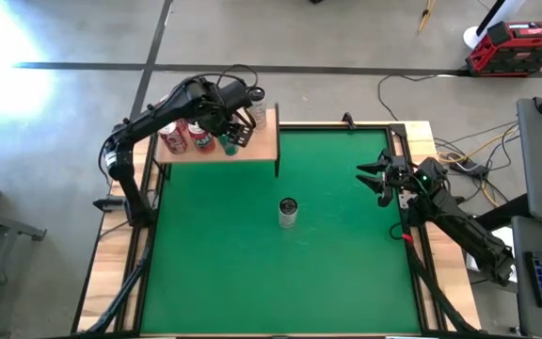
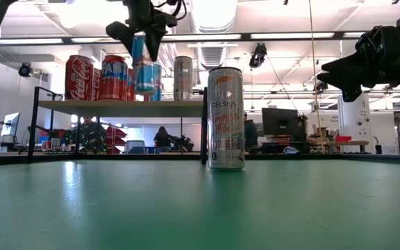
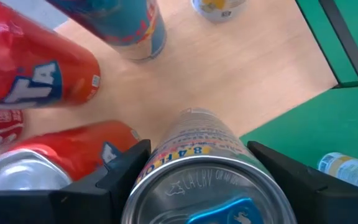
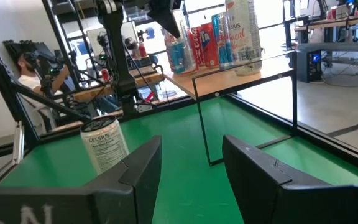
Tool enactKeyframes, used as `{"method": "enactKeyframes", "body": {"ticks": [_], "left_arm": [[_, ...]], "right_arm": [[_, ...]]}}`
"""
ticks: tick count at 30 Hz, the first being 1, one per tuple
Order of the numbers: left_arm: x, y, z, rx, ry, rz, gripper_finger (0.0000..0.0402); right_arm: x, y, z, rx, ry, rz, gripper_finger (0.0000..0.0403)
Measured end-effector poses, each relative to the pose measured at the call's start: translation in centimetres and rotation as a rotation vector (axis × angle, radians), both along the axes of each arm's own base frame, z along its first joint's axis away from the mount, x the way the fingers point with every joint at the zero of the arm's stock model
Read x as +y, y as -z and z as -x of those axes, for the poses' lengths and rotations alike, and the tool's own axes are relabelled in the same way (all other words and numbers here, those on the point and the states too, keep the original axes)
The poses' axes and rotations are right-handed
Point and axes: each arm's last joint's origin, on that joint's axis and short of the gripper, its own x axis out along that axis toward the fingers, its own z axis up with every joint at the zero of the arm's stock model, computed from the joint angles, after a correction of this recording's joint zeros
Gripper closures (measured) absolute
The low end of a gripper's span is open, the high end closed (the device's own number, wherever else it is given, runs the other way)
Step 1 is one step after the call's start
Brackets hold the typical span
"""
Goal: Place canned beverage on shelf
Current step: Put the blue soda can aligned with the other blue soda can on the shelf
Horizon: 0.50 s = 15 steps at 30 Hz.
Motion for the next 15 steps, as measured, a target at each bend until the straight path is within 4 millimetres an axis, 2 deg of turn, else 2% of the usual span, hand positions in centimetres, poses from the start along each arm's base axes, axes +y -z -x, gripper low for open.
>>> {"method": "enactKeyframes", "body": {"ticks": [15], "left_arm": [[0.9,0.39,-0.06,0.006,0.011,-0.015,0.0163]], "right_arm": [[0.0,0.02,0.0,0.001,0.0,-0.001,0.0241]]}}
